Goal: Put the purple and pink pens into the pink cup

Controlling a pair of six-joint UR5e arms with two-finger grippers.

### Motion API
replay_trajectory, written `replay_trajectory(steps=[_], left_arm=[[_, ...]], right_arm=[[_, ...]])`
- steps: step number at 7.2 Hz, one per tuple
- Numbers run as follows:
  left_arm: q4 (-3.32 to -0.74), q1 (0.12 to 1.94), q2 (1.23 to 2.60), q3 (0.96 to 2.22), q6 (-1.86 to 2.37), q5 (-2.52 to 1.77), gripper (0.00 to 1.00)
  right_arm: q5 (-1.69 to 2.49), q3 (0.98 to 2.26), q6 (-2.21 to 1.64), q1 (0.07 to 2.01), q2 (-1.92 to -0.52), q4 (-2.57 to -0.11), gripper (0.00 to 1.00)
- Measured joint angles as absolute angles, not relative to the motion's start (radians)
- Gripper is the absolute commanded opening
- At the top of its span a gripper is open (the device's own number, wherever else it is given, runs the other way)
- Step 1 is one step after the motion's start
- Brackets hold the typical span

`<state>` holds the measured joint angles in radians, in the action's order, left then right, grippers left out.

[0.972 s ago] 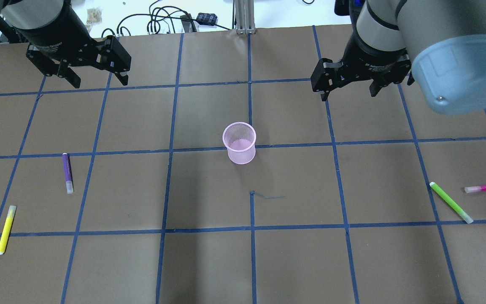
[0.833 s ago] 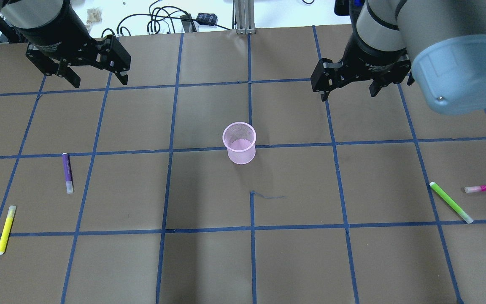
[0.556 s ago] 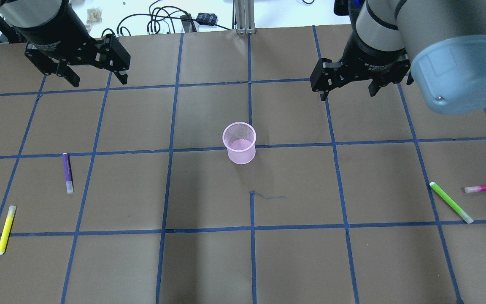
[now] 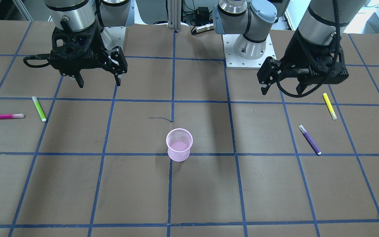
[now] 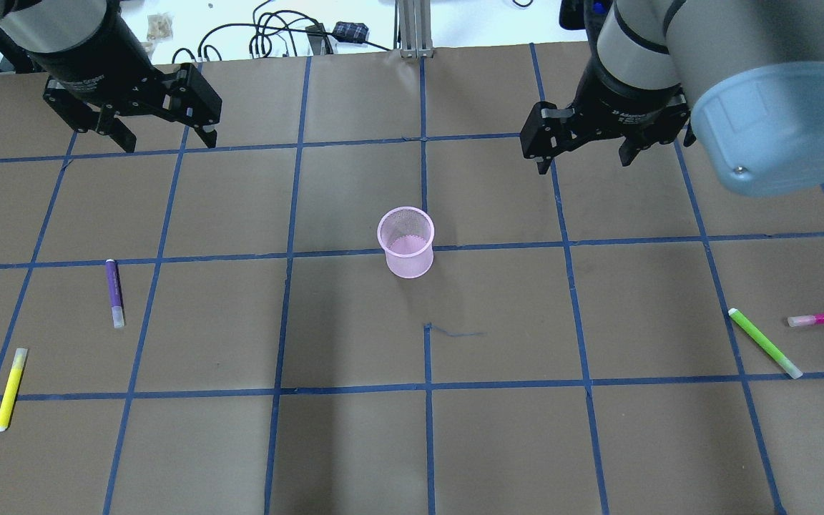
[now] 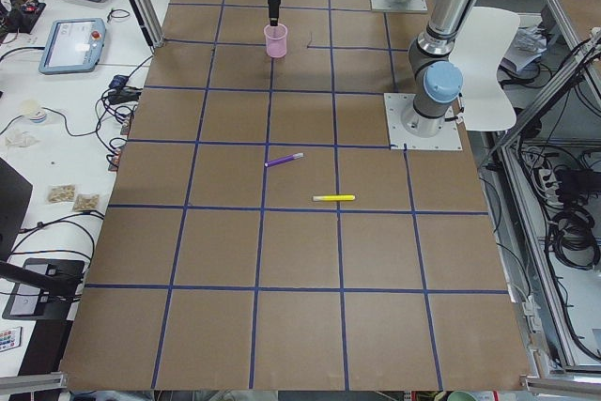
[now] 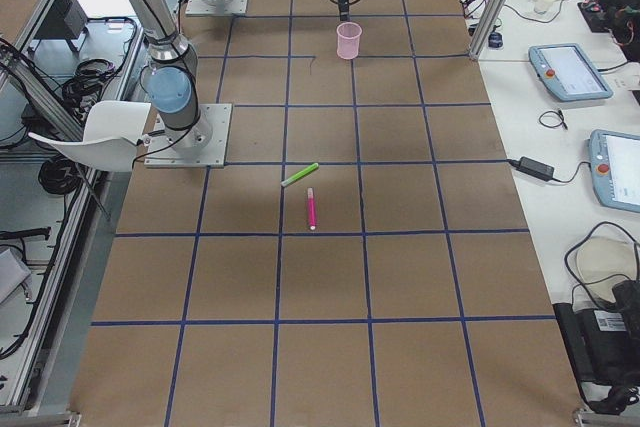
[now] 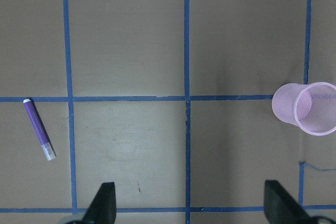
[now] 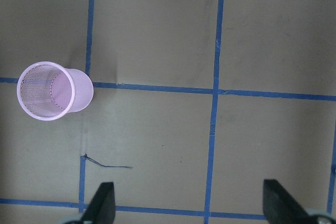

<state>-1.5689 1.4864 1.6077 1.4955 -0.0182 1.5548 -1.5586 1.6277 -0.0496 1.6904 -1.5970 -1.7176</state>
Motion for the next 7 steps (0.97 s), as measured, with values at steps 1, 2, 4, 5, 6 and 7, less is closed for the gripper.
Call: replay_trajectory(steps=[1, 2, 4, 5, 6, 7], left_arm=[[-1.568, 1.425, 1.631, 1.494, -0.004, 1.538, 1.00], [-1.568, 1.355, 1.661, 1.501, 0.003, 1.522, 1.00], [-1.564, 1.205, 1.754, 1.543, -0.002, 1.510, 1.00], [-1.524, 1.137, 1.814, 1.572, -0.006, 1.504, 1.00], [-1.435, 1.089, 1.875, 1.603, -0.008, 1.493, 1.00], [-1.330, 1.060, 1.931, 1.630, -0.018, 1.483, 1.00]], right_arm=[[-1.558, 1.627, -0.047, 1.692, -1.597, -1.718, 0.95], [-1.563, 1.627, -0.024, 1.690, -1.596, -1.720, 0.94], [-1.568, 1.629, 0.169, 1.642, -1.595, -1.722, 1.00], [-1.567, 1.629, 0.288, 1.572, -1.595, -1.718, 1.00], [-1.568, 1.629, 0.432, 1.485, -1.597, -1.704, 1.00], [-1.570, 1.629, 0.613, 1.390, -1.599, -1.678, 1.00]])
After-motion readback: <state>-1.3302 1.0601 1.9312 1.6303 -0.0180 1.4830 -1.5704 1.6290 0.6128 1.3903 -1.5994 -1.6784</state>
